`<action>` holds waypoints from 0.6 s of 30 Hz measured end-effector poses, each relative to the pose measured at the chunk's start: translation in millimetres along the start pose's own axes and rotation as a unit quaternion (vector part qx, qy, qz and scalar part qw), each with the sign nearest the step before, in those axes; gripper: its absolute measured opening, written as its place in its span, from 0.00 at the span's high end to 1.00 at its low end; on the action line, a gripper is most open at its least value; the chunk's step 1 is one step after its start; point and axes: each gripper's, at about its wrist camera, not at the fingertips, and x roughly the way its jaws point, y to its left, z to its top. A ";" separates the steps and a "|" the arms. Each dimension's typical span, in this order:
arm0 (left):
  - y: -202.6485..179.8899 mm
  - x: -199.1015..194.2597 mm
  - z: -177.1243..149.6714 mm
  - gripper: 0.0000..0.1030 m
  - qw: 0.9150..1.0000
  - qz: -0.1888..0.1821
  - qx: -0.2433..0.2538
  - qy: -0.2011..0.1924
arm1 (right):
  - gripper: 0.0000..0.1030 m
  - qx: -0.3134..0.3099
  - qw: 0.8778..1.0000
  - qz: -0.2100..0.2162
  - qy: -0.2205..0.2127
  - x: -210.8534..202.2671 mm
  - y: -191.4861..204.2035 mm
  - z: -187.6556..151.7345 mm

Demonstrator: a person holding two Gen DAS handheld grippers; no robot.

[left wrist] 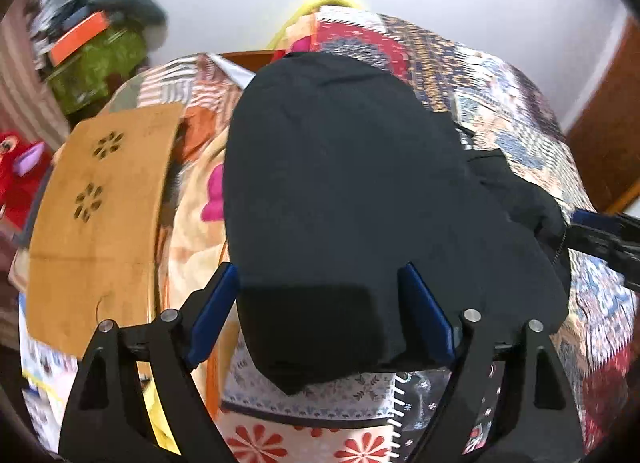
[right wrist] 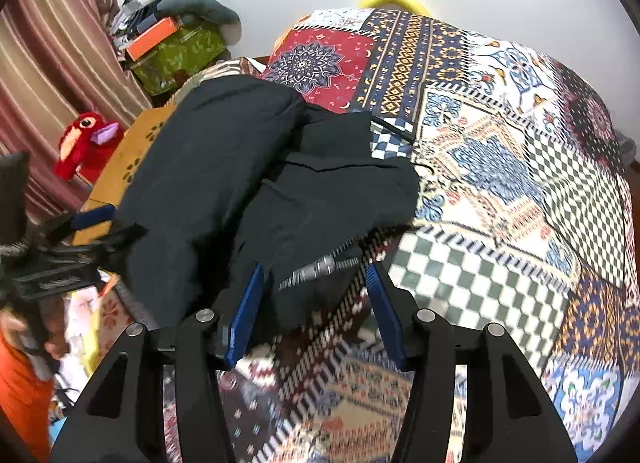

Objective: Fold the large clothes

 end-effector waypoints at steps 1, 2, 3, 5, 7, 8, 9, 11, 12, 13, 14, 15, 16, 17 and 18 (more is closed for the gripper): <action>0.9 1.6 -2.4 0.19 1.000 0.003 -0.011 -0.001 | 0.52 0.001 1.000 0.001 -0.003 -6.1 0.5 -3.5; -1.1 4.2 -5.6 0.19 1.000 0.012 -0.017 -0.004 | 0.52 0.001 1.000 0.001 -0.009 -13.7 -0.3 -6.4; -5.2 8.0 -8.5 0.18 0.999 0.029 -0.013 -0.006 | 0.52 0.000 1.000 -0.001 -0.014 -21.5 -0.7 -9.5; -14.7 14.4 -12.3 0.18 0.998 0.058 0.002 -0.004 | 0.51 -0.001 1.000 -0.003 -0.020 -33.2 -0.6 -14.7; -20.3 12.4 -12.2 0.18 0.998 0.069 0.000 -0.002 | 0.51 -0.007 1.000 -0.006 -0.024 -44.1 2.1 -17.7; -19.2 7.9 -11.4 0.19 0.998 0.069 -0.012 0.000 | 0.51 -0.011 1.000 -0.007 -0.028 -48.8 5.5 -18.7; -17.1 1.0 -10.5 0.19 0.998 0.065 -0.025 0.000 | 0.51 -0.015 0.999 -0.006 -0.034 -55.7 8.0 -19.9; -15.9 -12.9 -10.5 0.19 0.998 0.044 -0.036 -0.002 | 0.51 -0.021 0.998 -0.005 -0.050 -71.4 12.1 -22.3; -16.1 -21.4 -11.7 0.19 0.999 0.031 -0.037 -0.005 | 0.51 -0.023 0.998 -0.006 -0.059 -79.1 14.5 -23.9; -17.8 -37.1 -12.7 0.19 0.999 0.028 -0.037 -0.016 | 0.51 -0.026 0.997 -0.006 -0.067 -87.3 17.1 -26.0; -20.2 -51.9 -14.1 0.19 0.999 0.030 -0.035 -0.029 | 0.51 -0.030 0.996 -0.006 -0.081 -97.7 20.7 -27.6; -22.8 -65.4 -15.7 0.19 0.998 0.028 -0.033 -0.042 | 0.51 -0.033 0.995 -0.004 -0.092 -105.8 23.8 -28.8; -25.0 -79.4 -16.8 0.19 0.998 0.024 -0.031 -0.055 | 0.51 -0.036 0.994 -0.002 -0.106 -117.5 28.3 -30.5; -27.7 -103.2 -19.5 0.19 0.996 0.016 -0.030 -0.076 | 0.51 -0.037 0.993 0.000 -0.116 -125.0 31.4 -32.9; -29.7 -122.6 -22.0 0.19 0.995 0.011 -0.029 -0.094 | 0.51 -0.040 0.991 0.003 -0.128 -135.2 36.0 -35.4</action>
